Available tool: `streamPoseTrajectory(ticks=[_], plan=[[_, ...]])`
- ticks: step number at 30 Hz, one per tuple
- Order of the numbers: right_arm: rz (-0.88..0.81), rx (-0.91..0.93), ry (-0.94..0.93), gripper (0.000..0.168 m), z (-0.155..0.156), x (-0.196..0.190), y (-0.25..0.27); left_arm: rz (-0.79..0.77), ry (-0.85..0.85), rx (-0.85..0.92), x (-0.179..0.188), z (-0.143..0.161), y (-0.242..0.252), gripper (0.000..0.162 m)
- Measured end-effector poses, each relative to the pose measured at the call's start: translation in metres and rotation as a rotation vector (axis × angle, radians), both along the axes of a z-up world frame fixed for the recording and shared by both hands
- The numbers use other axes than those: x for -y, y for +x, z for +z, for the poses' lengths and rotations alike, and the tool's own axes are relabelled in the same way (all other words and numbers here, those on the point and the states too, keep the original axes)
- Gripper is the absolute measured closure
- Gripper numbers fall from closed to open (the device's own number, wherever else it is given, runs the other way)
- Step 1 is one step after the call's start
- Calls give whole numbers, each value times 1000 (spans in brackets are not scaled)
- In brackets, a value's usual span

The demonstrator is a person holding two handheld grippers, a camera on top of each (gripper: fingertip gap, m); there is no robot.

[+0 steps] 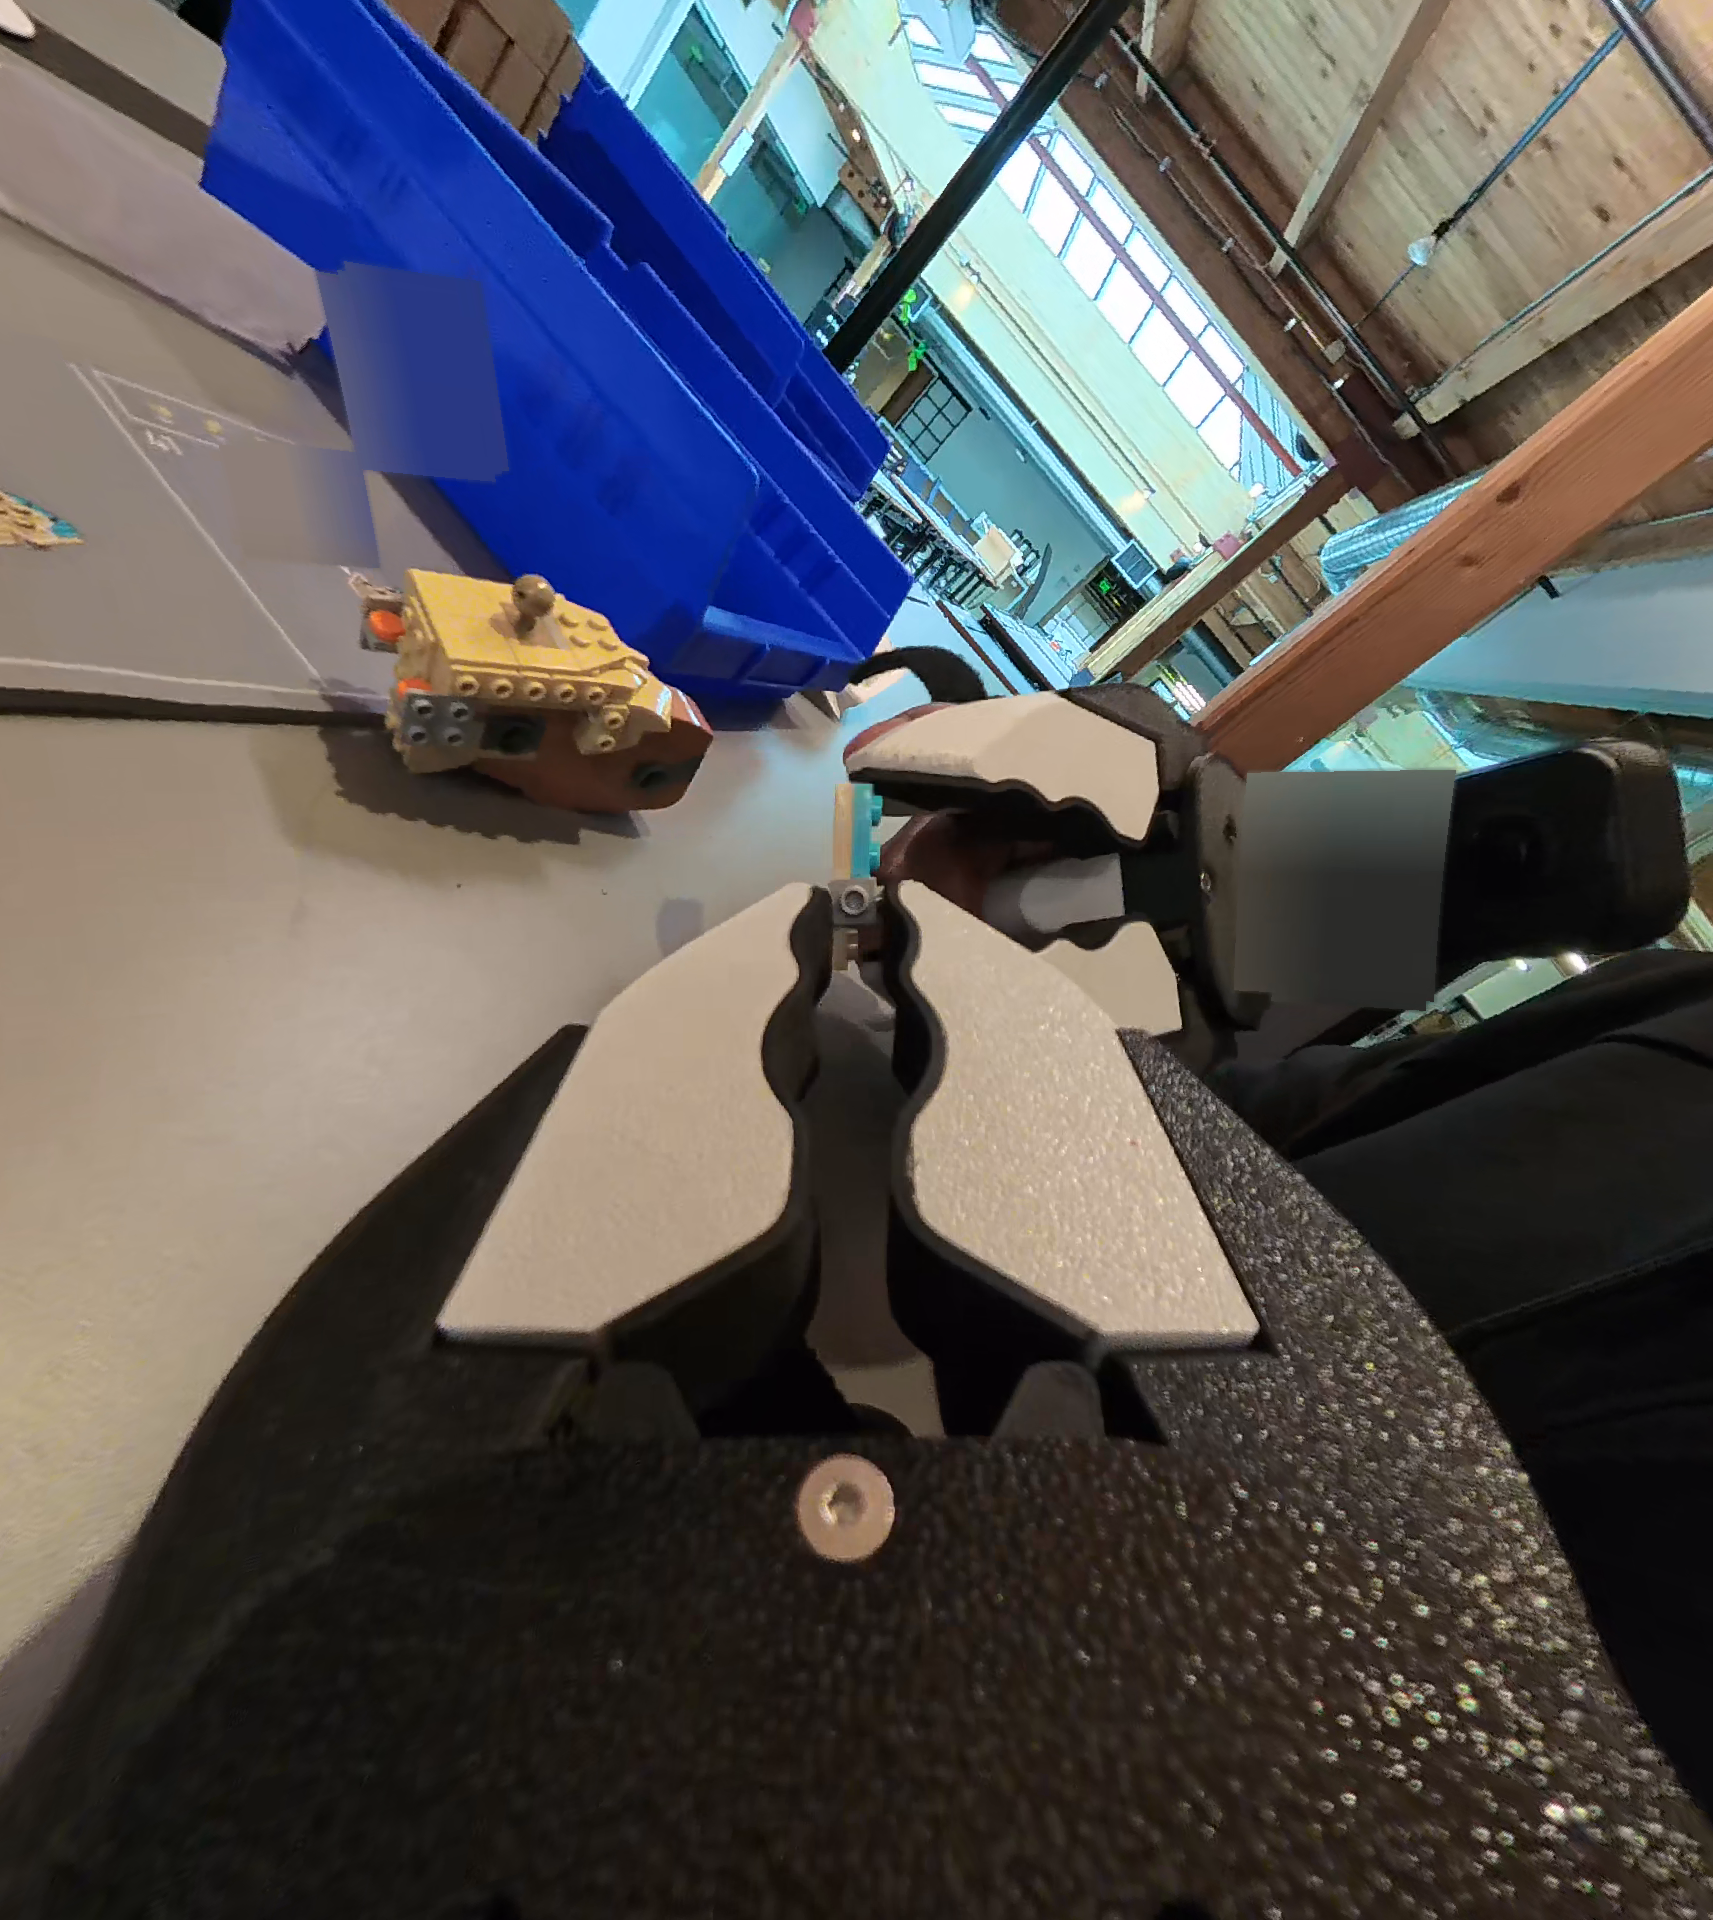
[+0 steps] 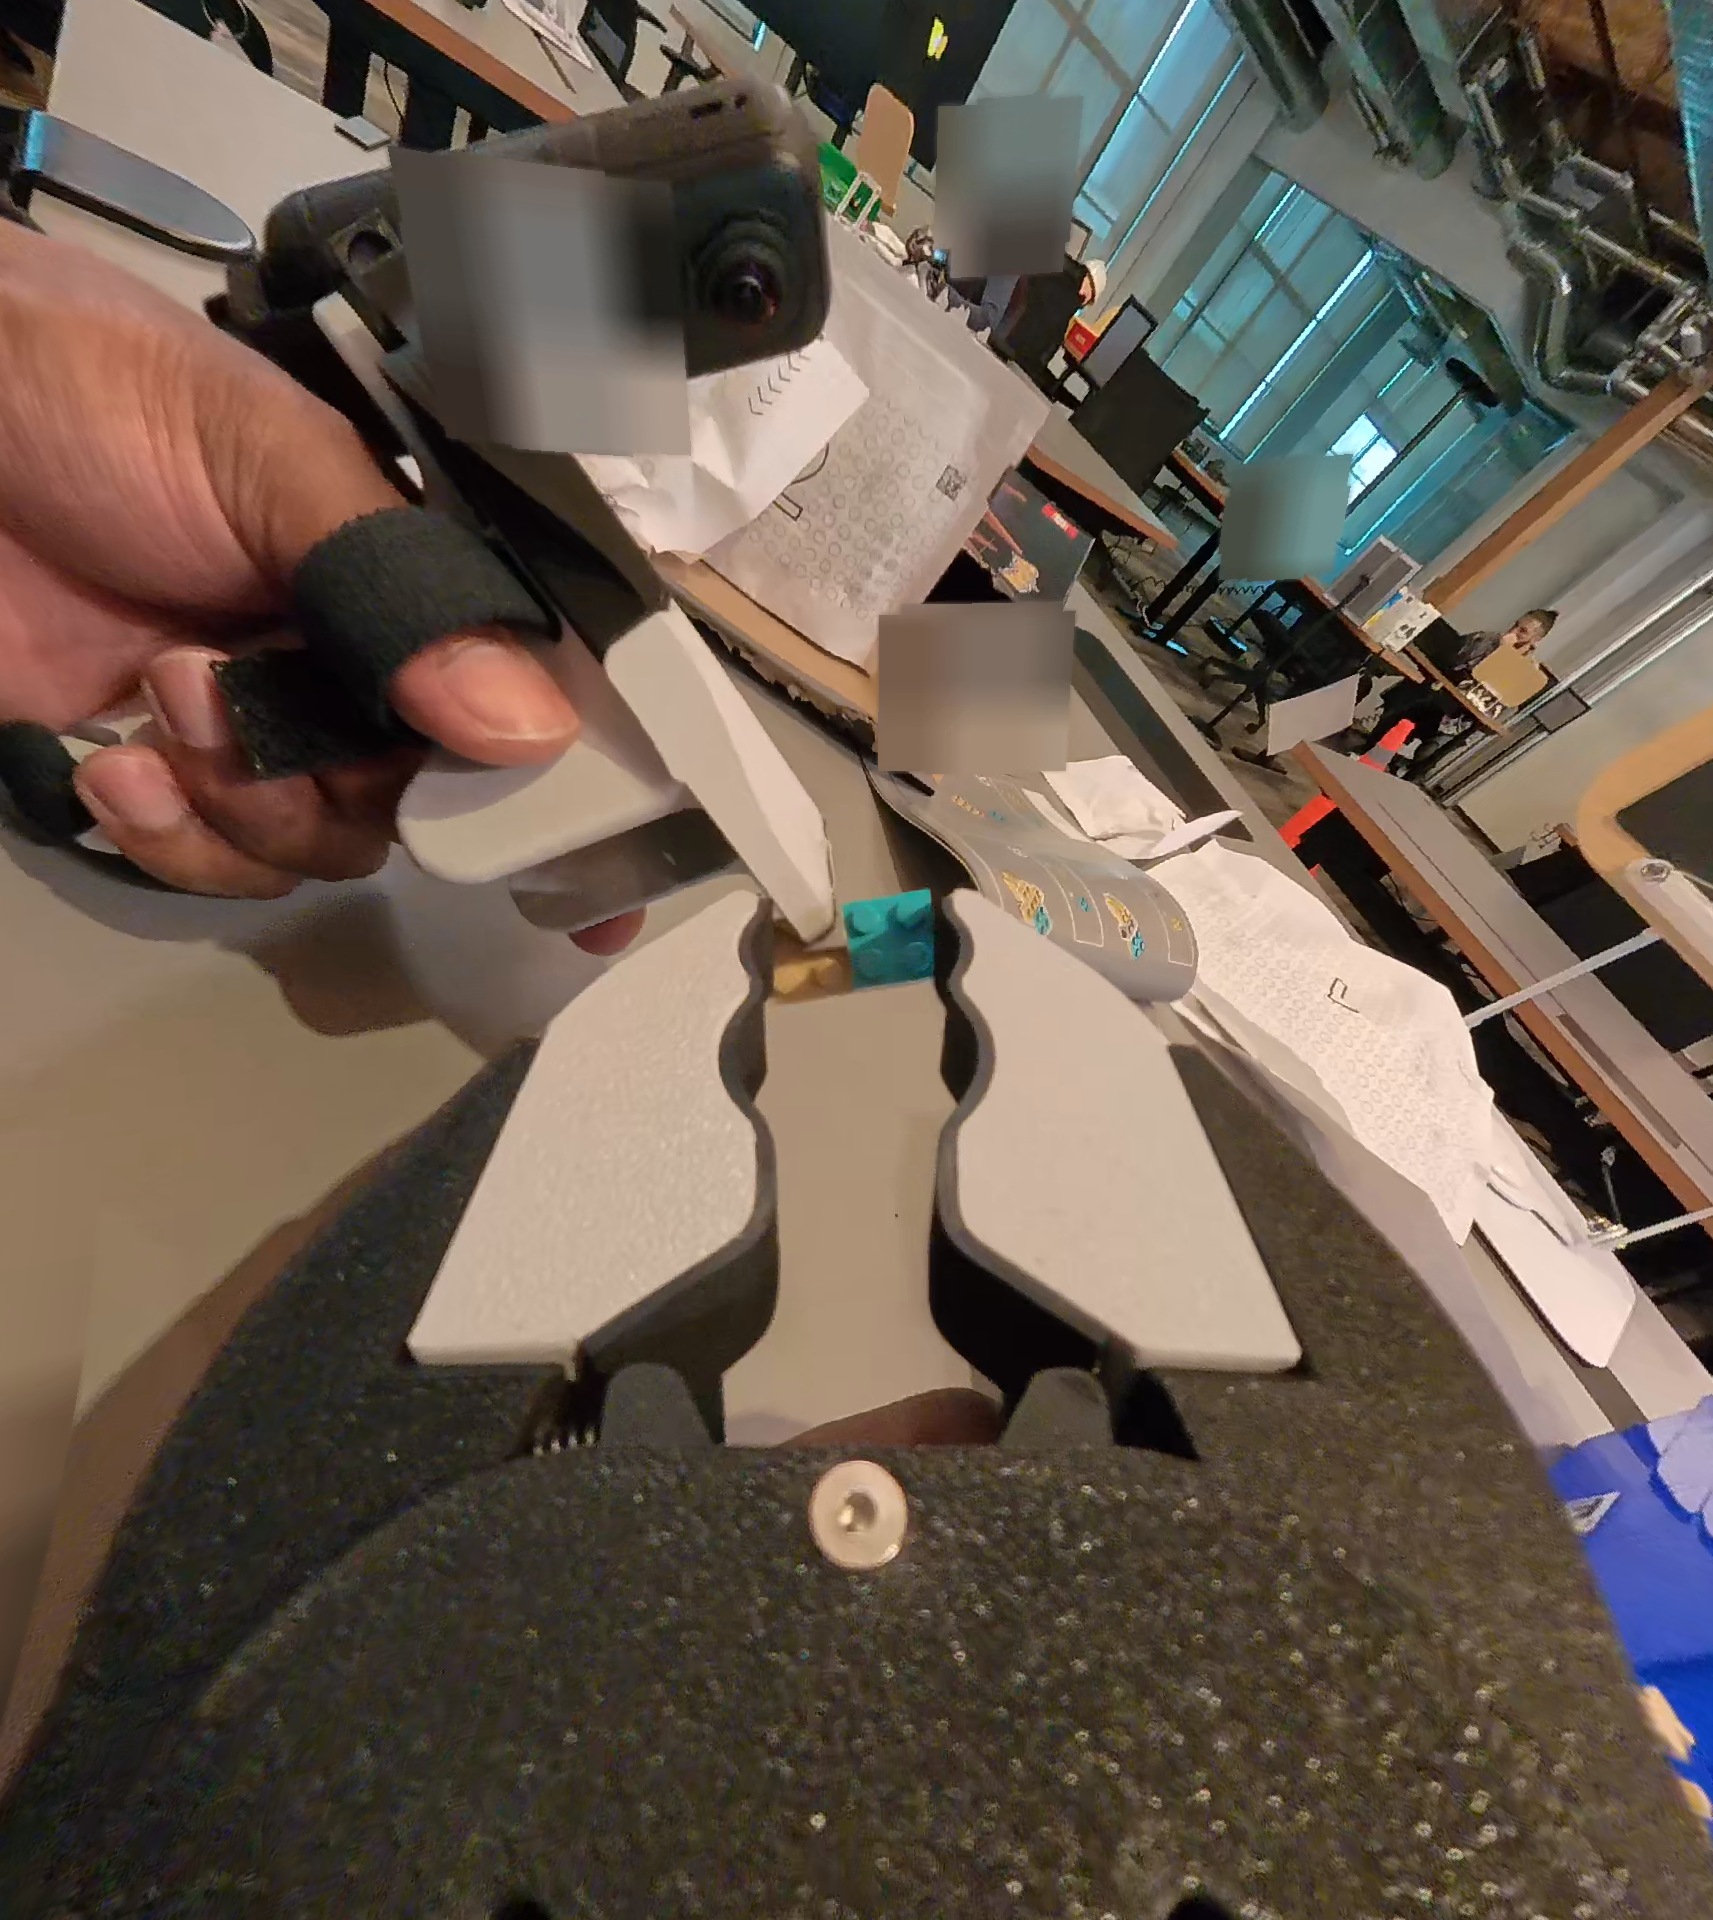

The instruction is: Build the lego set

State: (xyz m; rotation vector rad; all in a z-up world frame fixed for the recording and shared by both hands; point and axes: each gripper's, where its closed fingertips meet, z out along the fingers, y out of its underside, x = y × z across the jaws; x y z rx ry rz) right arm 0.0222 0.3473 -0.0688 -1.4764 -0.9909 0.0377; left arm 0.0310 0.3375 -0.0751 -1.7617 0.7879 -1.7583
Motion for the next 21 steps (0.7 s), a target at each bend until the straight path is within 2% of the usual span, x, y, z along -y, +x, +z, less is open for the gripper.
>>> streamPoseTrajectory(ticks=[3,12,17,21], plan=[[10,4,6,131,1,2,-3,-1,13,16,1,3,-1,153],[33,-66,19,130,11,6,-3,-10,43,71,3,12,0,154],[52,-193,-9,131,23,10,4,-2,48,109,0,17,-2,154],[64,-386,-176,131,23,10,15,-25,67,160,3,24,-4,154]])
